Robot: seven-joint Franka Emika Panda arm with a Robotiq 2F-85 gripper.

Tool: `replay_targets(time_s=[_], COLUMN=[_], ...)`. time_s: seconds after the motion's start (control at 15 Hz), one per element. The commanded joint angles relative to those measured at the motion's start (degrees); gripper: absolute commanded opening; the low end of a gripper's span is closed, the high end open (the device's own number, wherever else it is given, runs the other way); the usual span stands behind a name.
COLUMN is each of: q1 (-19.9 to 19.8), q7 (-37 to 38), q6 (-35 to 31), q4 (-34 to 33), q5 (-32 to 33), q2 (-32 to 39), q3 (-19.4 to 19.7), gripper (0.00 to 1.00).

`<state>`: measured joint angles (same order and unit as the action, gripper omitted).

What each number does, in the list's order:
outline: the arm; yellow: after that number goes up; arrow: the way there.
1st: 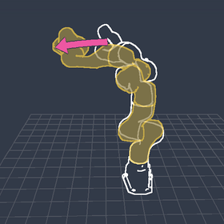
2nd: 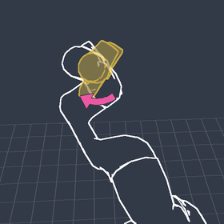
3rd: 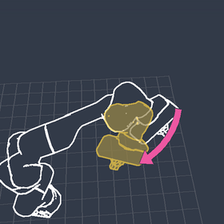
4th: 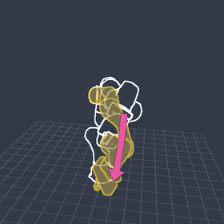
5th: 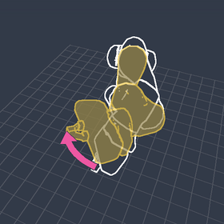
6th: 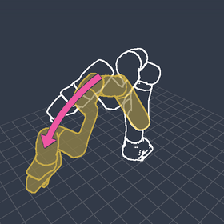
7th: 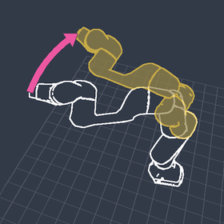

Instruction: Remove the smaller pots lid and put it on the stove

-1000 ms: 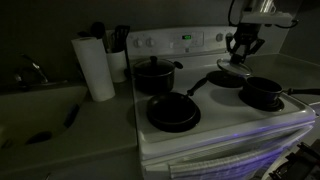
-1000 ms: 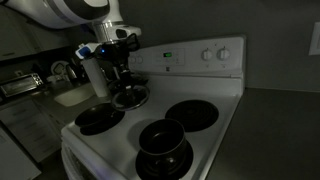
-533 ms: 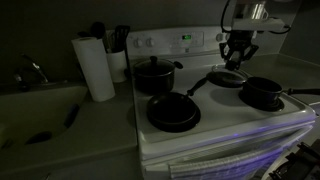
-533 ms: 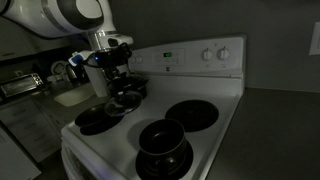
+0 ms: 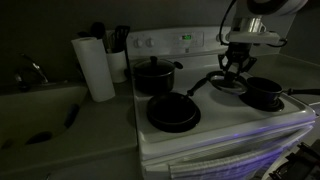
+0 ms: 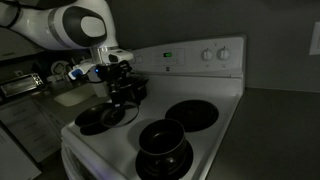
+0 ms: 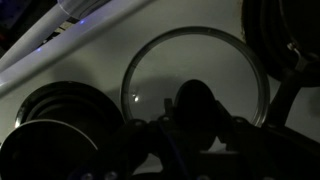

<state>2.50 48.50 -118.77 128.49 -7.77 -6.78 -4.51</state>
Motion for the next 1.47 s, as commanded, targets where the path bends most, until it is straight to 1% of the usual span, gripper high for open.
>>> replay_targets(time_s=[0.0, 0.27, 0.33, 0.4, 0.67, 0.73, 0.87, 1.07, 1.27, 1.4], q1=[0.4, 0.7, 0.5, 0.5, 0.5, 0.2, -0.2, -0.6, -1.0, -1.3], q7=[-0.3, 1.4, 0.1, 0.3, 0.3, 1.7, 2.8, 2.6, 3.3, 2.4], q6=[-3.6, -6.4, -4.5, -4.7, -4.6, -4.8, -5.9, -7.8, -11.1, -13.2], q4=[2.9, 5.9, 3.9, 4.2, 4.2, 6.4, 8.3, 9.4, 9.5, 8.7], q5=[-1.2, 1.5, 0.5, 0.5, 0.5, 0.2, -0.5, -0.6, 1.0, 1.2], q2=[-0.2, -1.6, 0.0, 0.0, 0.0, -2.4, -3.4, -2.9, -1.5, 0.4], q3=[-0.5, -1.0, -0.5, -0.6, -0.6, -0.4, -0.1, 0.4, 0.5, 0.6], gripper=[0.16, 0.16, 0.16, 0.41, 0.41, 0.16, 0.16, 0.16, 0.16, 0.16])
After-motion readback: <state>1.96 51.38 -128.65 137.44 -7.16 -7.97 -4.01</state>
